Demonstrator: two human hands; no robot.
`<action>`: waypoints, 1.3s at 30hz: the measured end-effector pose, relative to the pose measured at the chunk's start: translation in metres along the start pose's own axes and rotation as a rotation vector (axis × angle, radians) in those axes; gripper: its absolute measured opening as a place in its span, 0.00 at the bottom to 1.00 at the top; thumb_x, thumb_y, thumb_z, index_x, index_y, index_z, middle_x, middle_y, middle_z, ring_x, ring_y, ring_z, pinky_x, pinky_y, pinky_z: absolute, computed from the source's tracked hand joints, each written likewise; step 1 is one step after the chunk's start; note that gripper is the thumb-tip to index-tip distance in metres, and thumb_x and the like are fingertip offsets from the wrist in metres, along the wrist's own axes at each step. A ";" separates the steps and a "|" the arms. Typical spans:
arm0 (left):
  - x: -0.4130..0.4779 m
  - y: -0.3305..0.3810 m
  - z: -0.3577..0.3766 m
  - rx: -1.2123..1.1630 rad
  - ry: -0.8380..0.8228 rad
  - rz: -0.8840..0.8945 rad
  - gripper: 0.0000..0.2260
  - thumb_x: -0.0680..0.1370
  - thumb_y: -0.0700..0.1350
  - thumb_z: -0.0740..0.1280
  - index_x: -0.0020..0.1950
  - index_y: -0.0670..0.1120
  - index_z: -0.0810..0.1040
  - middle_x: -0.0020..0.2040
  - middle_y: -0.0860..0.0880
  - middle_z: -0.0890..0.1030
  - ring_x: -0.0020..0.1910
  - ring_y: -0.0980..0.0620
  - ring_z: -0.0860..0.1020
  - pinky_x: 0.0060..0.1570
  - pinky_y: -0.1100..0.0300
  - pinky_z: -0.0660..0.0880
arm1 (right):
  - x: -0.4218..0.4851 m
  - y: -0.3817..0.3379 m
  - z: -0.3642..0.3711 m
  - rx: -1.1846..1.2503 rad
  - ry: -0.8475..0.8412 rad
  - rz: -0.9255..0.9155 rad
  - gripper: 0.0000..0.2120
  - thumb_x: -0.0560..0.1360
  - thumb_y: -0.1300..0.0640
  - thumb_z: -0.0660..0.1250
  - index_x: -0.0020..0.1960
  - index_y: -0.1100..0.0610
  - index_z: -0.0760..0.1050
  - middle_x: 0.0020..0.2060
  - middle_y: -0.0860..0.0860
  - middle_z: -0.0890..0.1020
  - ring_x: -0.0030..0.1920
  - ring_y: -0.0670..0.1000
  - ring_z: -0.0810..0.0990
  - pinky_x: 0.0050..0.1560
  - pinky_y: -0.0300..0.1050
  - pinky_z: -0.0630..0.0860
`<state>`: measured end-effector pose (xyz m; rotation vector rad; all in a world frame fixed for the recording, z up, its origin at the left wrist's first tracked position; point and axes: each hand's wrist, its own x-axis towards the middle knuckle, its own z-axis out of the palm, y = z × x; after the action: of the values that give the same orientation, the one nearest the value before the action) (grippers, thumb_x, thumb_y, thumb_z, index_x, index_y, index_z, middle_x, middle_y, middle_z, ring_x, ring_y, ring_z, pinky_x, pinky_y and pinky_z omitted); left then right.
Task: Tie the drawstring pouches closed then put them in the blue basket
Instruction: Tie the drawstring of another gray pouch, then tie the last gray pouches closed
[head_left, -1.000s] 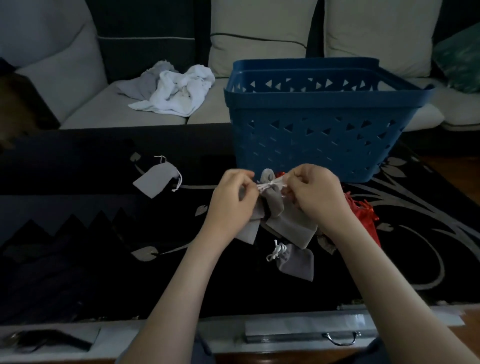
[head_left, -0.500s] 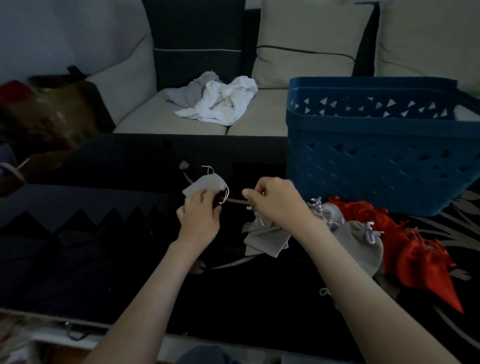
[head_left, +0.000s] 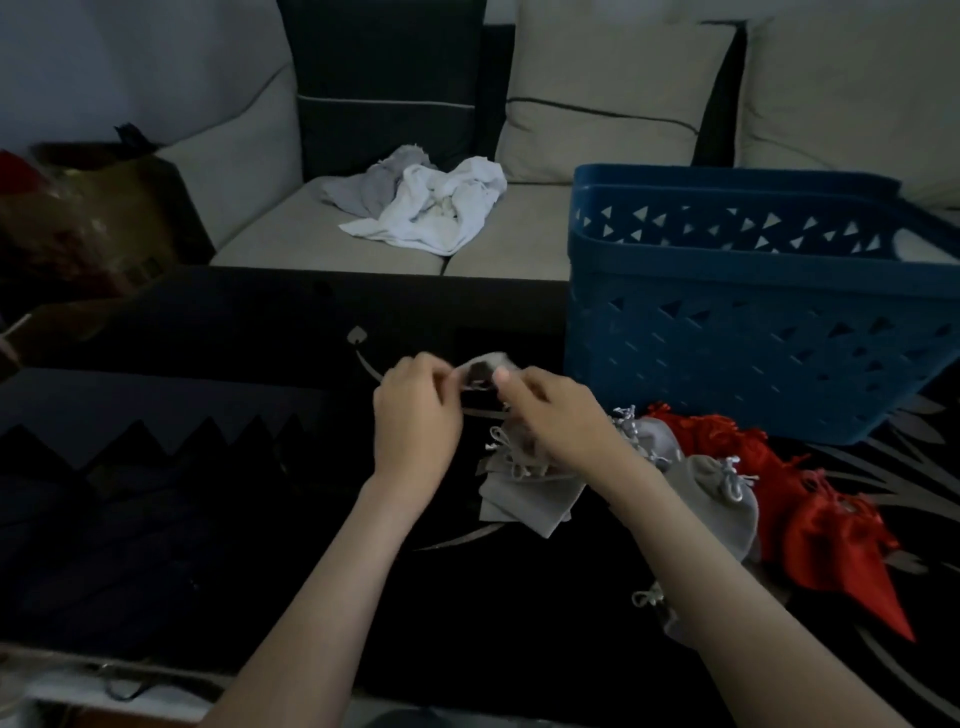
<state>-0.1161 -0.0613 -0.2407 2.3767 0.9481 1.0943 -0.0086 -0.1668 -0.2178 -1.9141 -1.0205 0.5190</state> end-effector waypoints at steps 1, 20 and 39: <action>-0.001 0.017 -0.007 -0.094 -0.022 0.049 0.03 0.78 0.43 0.65 0.45 0.46 0.76 0.42 0.51 0.76 0.43 0.52 0.74 0.46 0.58 0.71 | -0.003 -0.001 -0.004 0.180 -0.012 0.039 0.17 0.78 0.40 0.59 0.44 0.52 0.78 0.38 0.48 0.81 0.41 0.46 0.78 0.42 0.40 0.72; -0.040 0.121 -0.002 -1.051 -0.673 -0.711 0.20 0.82 0.56 0.55 0.53 0.43 0.80 0.46 0.46 0.85 0.45 0.51 0.83 0.46 0.56 0.77 | -0.098 0.026 -0.081 0.730 0.182 0.093 0.09 0.78 0.60 0.64 0.57 0.58 0.75 0.50 0.56 0.83 0.48 0.53 0.82 0.48 0.46 0.79; -0.058 0.150 -0.001 -1.580 -0.497 -0.744 0.11 0.82 0.50 0.57 0.43 0.49 0.73 0.39 0.55 0.84 0.35 0.58 0.81 0.41 0.59 0.73 | -0.117 0.007 -0.103 0.929 0.392 0.063 0.18 0.82 0.48 0.55 0.39 0.55 0.76 0.42 0.50 0.79 0.41 0.48 0.74 0.43 0.42 0.71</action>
<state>-0.0809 -0.2090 -0.1865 0.7703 0.3624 0.4770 -0.0029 -0.3165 -0.1740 -1.1376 -0.3450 0.5026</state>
